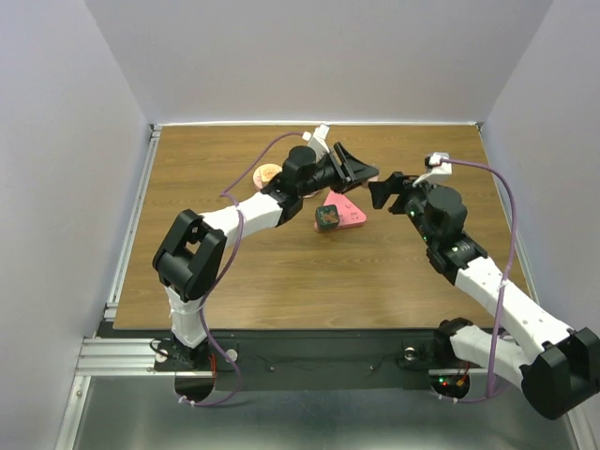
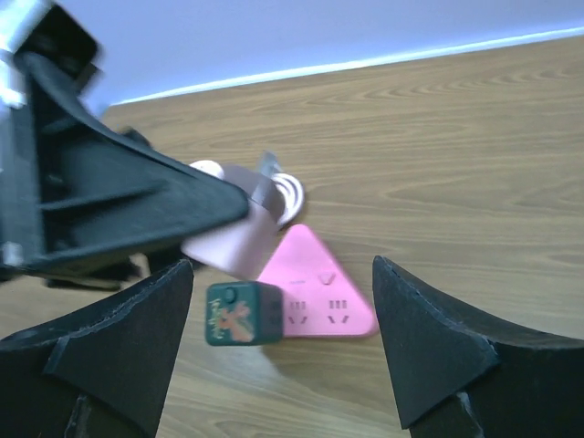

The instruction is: Insert the plug

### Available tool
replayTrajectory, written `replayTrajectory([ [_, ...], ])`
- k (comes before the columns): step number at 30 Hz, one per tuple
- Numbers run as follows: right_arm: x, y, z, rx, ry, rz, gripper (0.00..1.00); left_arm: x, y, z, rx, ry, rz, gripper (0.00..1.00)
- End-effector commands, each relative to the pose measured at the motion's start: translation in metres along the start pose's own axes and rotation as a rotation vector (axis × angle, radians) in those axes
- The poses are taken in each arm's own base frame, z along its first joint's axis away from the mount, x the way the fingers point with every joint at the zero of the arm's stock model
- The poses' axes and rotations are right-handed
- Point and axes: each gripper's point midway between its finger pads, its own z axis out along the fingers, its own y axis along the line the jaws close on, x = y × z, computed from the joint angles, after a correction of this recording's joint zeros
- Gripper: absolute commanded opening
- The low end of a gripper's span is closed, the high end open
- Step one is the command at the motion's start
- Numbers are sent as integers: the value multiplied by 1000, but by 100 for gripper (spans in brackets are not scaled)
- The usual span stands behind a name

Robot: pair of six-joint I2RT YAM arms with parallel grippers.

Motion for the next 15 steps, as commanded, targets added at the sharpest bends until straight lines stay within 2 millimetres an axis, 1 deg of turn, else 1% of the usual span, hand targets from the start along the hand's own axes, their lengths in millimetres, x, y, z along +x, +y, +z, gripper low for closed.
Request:
replayTrajectory([
  [1,-47,35,4,-92,-165,-6,84,-18,-43,-20,124,-93,-128,0],
  [2,-51,39,5,-99,-182,-11,84,-17,-38,-23,111,-105,-149,0],
  [3,-49,45,7,-110,-174,-12,84,-21,-44,-28,121,-124,-151,0],
  [4,-43,46,12,-104,-154,-18,84,-26,-44,-30,116,-153,-154,0],
  [5,-41,48,15,-108,-143,-21,84,-25,-42,-32,106,-163,-159,0],
  [6,-42,55,16,-126,-143,-21,84,-28,-46,-35,114,-175,-162,0],
  [7,-40,57,17,-132,-137,-20,84,-30,-47,-37,113,-190,-164,0],
  [8,-35,58,21,-134,-124,-21,83,-31,-46,-37,109,-195,-164,0],
  [10,-31,64,21,-146,-117,-21,83,-32,-46,-38,109,-203,-170,0],
  [12,-24,69,22,-151,-99,-24,82,-33,-46,-37,109,-205,-181,0],
  [15,-18,68,23,-141,-92,-29,81,-30,-45,-35,116,-189,-190,0],
])
